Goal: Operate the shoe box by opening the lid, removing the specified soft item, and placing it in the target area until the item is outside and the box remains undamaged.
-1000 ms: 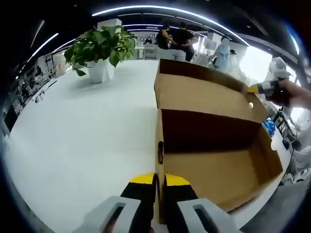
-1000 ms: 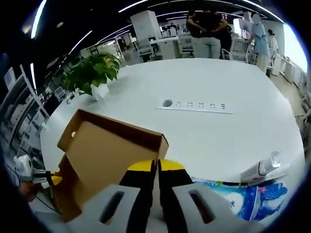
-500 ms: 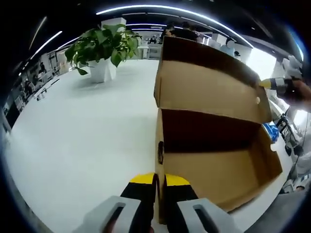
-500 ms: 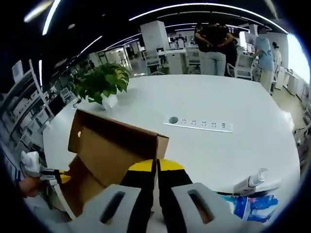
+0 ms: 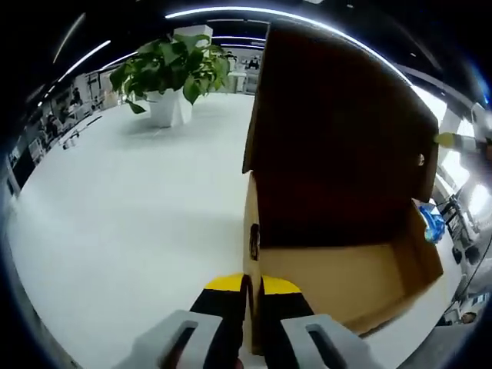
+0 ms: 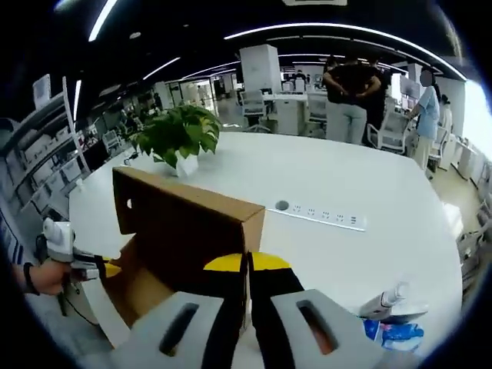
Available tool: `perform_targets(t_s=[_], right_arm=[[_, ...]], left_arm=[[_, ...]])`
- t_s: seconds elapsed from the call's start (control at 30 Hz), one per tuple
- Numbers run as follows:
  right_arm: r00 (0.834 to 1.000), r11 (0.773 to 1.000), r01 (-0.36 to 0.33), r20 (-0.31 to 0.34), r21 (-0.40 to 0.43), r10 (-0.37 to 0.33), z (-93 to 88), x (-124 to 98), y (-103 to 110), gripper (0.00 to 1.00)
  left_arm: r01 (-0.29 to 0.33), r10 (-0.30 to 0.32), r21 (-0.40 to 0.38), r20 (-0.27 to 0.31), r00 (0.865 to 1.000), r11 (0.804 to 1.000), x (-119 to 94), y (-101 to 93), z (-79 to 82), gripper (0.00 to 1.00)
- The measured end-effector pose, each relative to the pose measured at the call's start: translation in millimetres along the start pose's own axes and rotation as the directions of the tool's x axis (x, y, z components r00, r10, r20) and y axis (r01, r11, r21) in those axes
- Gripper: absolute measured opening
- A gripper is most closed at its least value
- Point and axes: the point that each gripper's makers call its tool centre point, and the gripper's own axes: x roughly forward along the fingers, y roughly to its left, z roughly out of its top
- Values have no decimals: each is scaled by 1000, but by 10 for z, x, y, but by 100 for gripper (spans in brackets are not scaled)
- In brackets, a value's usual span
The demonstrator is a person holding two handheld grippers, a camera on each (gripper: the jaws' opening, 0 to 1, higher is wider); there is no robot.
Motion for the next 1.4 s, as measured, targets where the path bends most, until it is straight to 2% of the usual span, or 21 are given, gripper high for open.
perform_targets(t_s=[0.07, 0.37, 0.63, 0.83, 1.2, 1.4], right_arm=[[1000, 1000, 3, 0, -25, -3, -11, -29, 29, 0], [1000, 1000, 2, 12, -28, -2, -76, -131, 127, 0], [1000, 999, -2, -6, -49, 2, -209, -168, 185, 0], [1000, 999, -1, -6, -54, 1, -244, -192, 209, 0], [1000, 999, -1, -29, -40, 0, -456, -239, 226, 0], [1000, 1000, 0, -23, -24, -1, -509, -231, 217, 0]], left_arm=[[0, 0, -11, 3, 1000, 1000, 11, -3, 12, 5], [0, 0, -35, 12, 1000, 999, 47, -12, 53, 5], [-1, 3, -65, 20, 1000, 998, 90, -21, 107, 6], [4, -2, -77, 24, 1000, 997, 101, -17, 125, 6], [17, -14, -81, 37, 999, 997, 127, -33, 154, 6], [36, -34, -78, 36, 999, 996, 138, -42, 162, 7]])
